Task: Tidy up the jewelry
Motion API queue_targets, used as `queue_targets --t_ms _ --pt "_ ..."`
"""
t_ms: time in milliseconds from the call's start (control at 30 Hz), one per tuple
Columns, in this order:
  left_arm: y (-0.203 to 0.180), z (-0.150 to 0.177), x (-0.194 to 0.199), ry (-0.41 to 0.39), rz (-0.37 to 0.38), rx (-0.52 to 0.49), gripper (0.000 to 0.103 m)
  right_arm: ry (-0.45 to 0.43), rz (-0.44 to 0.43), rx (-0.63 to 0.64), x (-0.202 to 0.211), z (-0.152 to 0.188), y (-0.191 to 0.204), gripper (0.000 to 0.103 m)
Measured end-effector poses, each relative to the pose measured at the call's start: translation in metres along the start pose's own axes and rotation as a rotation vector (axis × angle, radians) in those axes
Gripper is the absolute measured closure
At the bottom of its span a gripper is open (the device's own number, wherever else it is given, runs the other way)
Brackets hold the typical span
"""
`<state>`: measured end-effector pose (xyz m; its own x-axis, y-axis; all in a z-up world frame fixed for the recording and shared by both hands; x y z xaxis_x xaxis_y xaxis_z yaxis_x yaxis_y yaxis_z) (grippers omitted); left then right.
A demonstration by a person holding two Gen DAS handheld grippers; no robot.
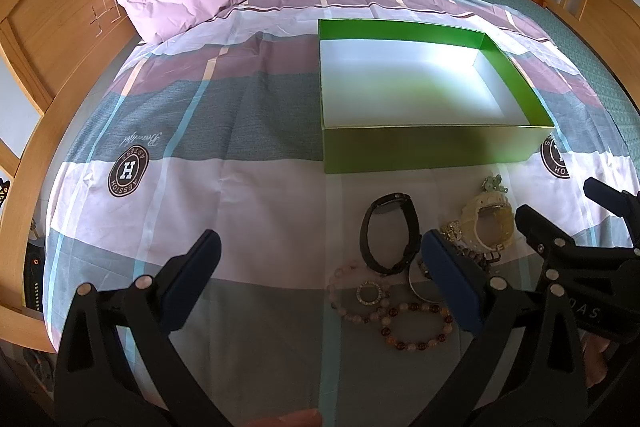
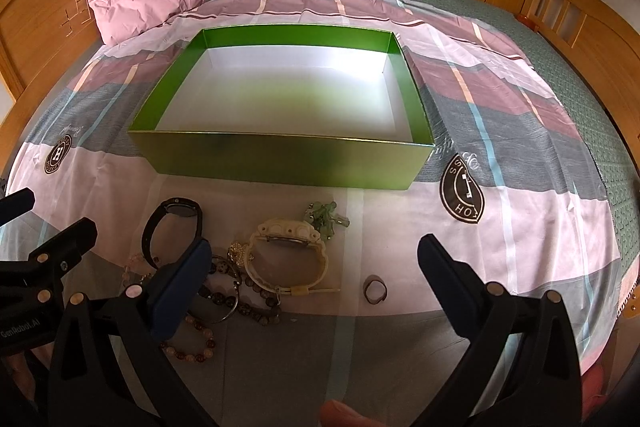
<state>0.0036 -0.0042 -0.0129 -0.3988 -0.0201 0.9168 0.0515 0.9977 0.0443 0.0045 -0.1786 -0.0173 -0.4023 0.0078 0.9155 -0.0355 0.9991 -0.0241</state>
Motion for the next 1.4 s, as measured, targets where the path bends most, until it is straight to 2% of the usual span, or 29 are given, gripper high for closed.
queue_targets --t_ms 1200,1267,1400 --pt "-0.0014 0.0023 -0.0040 0.003 -0.004 0.002 0.002 0.001 -0.009 0.000 -0.0002 0.0000 0.0005 0.001" --pt "-0.0003 0.0035 -0.0043 0.005 -0.003 0.010 0.002 -0.002 0.015 -0.001 -0.0004 -0.0001 0.0006 0.001" --pt "0.0071 0.0028 -0.0093 0.018 -0.048 0.030 0.002 -0.025 0.153 -0.009 -0.0014 -0.0025 -0.0032 0.001"
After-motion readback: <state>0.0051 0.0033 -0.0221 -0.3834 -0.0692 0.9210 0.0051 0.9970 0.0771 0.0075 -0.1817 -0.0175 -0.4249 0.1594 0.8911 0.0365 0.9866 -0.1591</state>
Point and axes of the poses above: each gripper's, at about its wrist camera, not at the fingertips, and x roughly against the way its jaws point, y to its left, z to its underside, the point moved 1 cm from there along -x, roughly the way its jaws point, and after that the axes turned 10 degrees about y, right-handed, at the moved point
